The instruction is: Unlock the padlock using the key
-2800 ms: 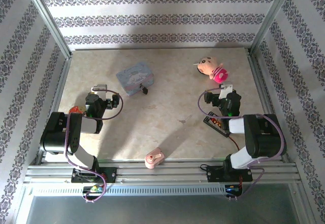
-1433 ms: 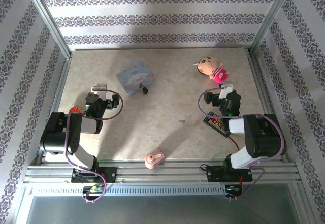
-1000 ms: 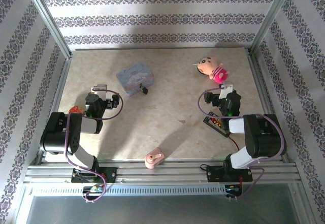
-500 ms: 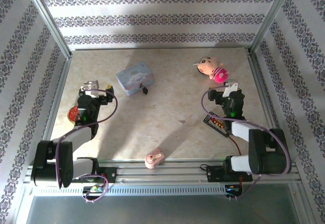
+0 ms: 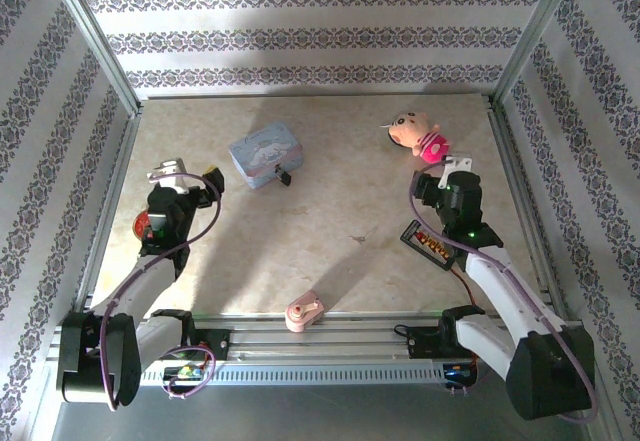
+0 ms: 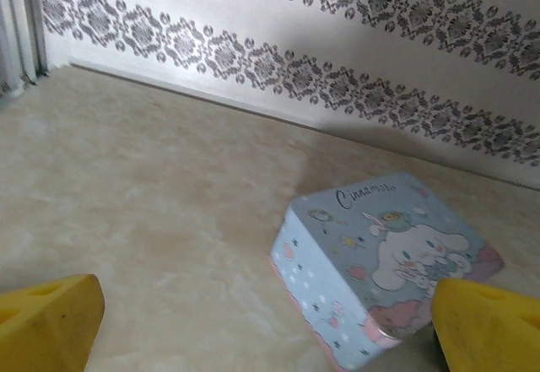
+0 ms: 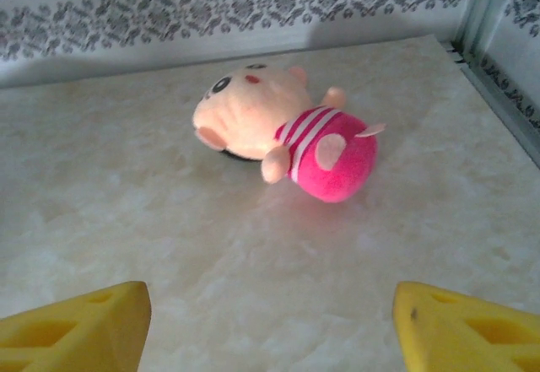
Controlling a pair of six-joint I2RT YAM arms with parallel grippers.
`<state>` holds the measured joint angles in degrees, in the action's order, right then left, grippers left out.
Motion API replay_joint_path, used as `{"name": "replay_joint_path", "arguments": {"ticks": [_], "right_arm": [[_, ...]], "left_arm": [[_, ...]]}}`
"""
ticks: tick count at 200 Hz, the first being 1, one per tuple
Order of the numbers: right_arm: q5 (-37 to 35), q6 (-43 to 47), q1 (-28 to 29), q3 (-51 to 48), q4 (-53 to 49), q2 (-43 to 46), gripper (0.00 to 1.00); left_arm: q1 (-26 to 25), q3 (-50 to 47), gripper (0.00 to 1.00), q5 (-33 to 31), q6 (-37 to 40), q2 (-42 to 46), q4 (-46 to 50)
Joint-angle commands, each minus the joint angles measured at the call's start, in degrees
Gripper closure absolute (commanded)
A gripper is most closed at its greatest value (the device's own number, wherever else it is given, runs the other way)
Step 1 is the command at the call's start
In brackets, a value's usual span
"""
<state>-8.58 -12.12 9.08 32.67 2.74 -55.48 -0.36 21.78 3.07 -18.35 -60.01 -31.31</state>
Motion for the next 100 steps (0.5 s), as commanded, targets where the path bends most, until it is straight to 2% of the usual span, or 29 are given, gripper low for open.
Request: {"name": "replay_joint_path", "arguments": {"ticks": [1, 24, 72, 100], "right_arm": [[-1.0, -8.2, 2.8, 3.7, -16.5, 0.9, 0.33], [0.2, -15.3, 7.0, 5.4, -23.9, 0.7, 0.43], [0.3, -27.0, 18.9, 3.7, -27.2, -1.0, 0.48], [-2.1, -29.6, 24.0, 3.9, -27.1, -4.9, 0.49]], "left_arm": [[-2.2, 1.2, 0.01, 2.7, -6.3, 0.6, 3.2], [-6.6, 1.0, 0.01, 3.0, -8.5, 0.2, 3.1], [-20.5, -0.1, 0.01, -1.9, -11.2, -2.1, 2.7], [-23.0, -0.8, 0.01, -3.3, -13.7, -5.0, 0.8]]}}
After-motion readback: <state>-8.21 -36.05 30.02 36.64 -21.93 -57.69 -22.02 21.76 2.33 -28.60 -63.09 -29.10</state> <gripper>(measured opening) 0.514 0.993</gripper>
